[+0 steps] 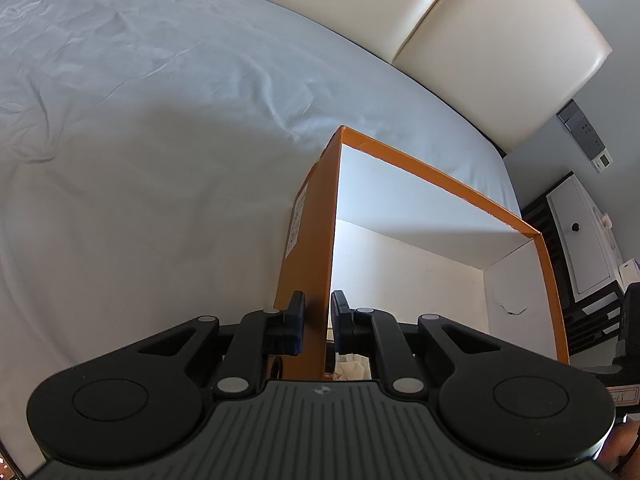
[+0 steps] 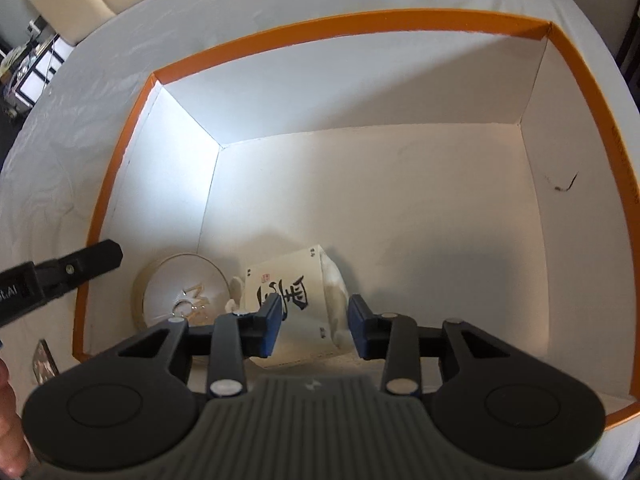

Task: Organize rigid objects
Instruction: 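Open the left gripper to drop the compact while the right gripper lowers the pouch into the box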

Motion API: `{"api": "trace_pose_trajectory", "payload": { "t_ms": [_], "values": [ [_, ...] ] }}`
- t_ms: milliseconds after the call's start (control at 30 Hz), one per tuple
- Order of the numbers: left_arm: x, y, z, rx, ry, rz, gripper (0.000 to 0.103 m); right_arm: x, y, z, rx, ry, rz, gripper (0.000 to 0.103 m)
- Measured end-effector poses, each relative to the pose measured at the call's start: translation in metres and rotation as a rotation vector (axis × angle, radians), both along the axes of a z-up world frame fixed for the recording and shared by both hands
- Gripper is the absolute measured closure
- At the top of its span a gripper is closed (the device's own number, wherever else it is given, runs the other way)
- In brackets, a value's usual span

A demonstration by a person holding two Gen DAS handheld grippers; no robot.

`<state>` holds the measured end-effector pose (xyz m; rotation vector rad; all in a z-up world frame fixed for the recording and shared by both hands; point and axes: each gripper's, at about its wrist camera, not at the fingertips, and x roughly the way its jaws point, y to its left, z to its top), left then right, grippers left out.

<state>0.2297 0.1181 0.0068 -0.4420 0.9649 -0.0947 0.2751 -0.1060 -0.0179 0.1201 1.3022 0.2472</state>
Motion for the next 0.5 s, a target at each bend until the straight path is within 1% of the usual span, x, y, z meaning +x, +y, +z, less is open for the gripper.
{"api": "trace_pose_trajectory", "payload": {
  "t_ms": [67, 200, 233, 267, 300, 367, 400, 433, 500],
  "values": [
    [0.000, 0.000, 0.001, -0.001, -0.002, 0.000, 0.089, 0.000, -0.002, 0.005, 0.005, -0.001, 0.015, 0.066],
    [-0.001, 0.000, 0.001, 0.001, -0.003, 0.001, 0.089, 0.006, 0.001, 0.014, 0.004, -0.031, 0.036, 0.066],
    [-0.001, 0.000, 0.001, 0.001, -0.004, 0.001, 0.089, 0.006, 0.003, 0.012, -0.009, -0.024, 0.038, 0.059],
    [-0.001, -0.001, 0.000, 0.002, -0.004, 0.001, 0.089, 0.008, 0.000, 0.007, -0.012, 0.001, 0.037, 0.055],
    [-0.001, -0.001, 0.000, 0.004, -0.005, 0.000, 0.089, 0.011, -0.002, -0.001, 0.003, 0.043, 0.024, 0.054],
    [0.000, -0.001, 0.000, 0.003, -0.004, -0.001, 0.089, 0.016, -0.001, -0.017, 0.060, 0.117, -0.010, 0.058],
    [0.000, -0.001, -0.001, 0.003, -0.003, -0.001, 0.089, 0.014, -0.001, -0.019, 0.068, 0.133, -0.020, 0.064],
    [0.000, 0.000, -0.001, 0.002, -0.004, -0.002, 0.089, 0.013, 0.000, -0.021, 0.063, 0.125, -0.019, 0.071],
    [0.000, 0.000, -0.001, 0.005, -0.004, -0.004, 0.089, 0.012, 0.002, -0.024, 0.053, 0.129, -0.002, 0.077]
  ]
}}
